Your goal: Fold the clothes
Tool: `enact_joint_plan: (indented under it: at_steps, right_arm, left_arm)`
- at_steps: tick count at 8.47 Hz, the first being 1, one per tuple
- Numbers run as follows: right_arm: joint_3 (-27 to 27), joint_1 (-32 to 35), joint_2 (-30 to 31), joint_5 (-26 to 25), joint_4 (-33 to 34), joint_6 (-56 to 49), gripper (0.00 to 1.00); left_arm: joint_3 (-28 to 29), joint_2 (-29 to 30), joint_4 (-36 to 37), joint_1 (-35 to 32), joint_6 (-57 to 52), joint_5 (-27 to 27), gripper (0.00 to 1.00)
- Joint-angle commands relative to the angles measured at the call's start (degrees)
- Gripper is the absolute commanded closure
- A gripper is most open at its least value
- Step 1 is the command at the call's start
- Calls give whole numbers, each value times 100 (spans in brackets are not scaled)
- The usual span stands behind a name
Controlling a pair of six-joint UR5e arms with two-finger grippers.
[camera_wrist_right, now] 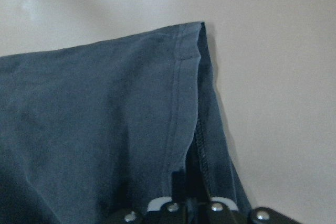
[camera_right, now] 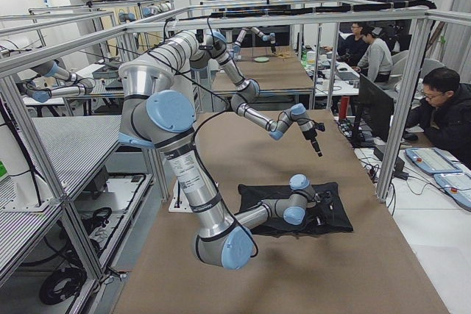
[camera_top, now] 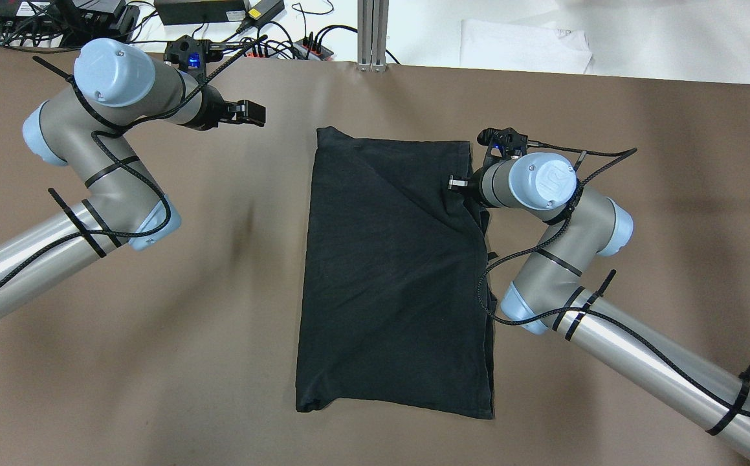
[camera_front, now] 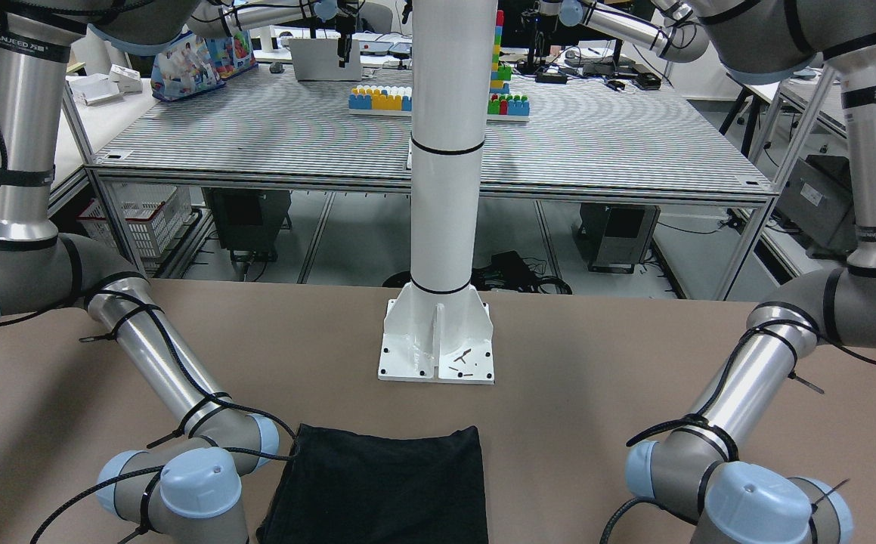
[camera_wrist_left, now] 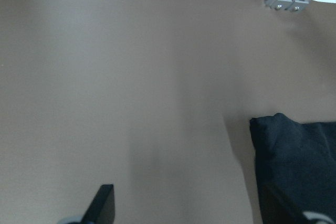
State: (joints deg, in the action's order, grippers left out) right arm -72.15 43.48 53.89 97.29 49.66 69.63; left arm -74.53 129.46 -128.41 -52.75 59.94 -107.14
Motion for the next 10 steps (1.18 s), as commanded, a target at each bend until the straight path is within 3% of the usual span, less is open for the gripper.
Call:
enact_joint_plan:
  at_steps: [1, 2, 4, 5, 7, 10]
  right_arm:
    - [113, -6, -107, -17, 0, -29, 74]
    - [279, -6, -185, -35, -9, -55, 66]
    - [500, -6, -300, -166, -18, -73, 65]
    - [501, -6, -300, -158, -18, -64, 71]
    - [492, 3, -309, -158, -18, -64, 100]
    - [457, 64, -283, -105, -18, -134, 100]
  left_arm:
    - [61, 0, -9, -7, -9, 0, 0]
    - [62, 9, -9, -7, -9, 0, 0]
    - [70, 17, -9, -7, -9, 0, 0]
    - [70, 18, -9, -7, -9, 0, 0]
    - [70, 18, -9, -16, -9, 0, 0]
    - [70, 18, -9, -16, -9, 0, 0]
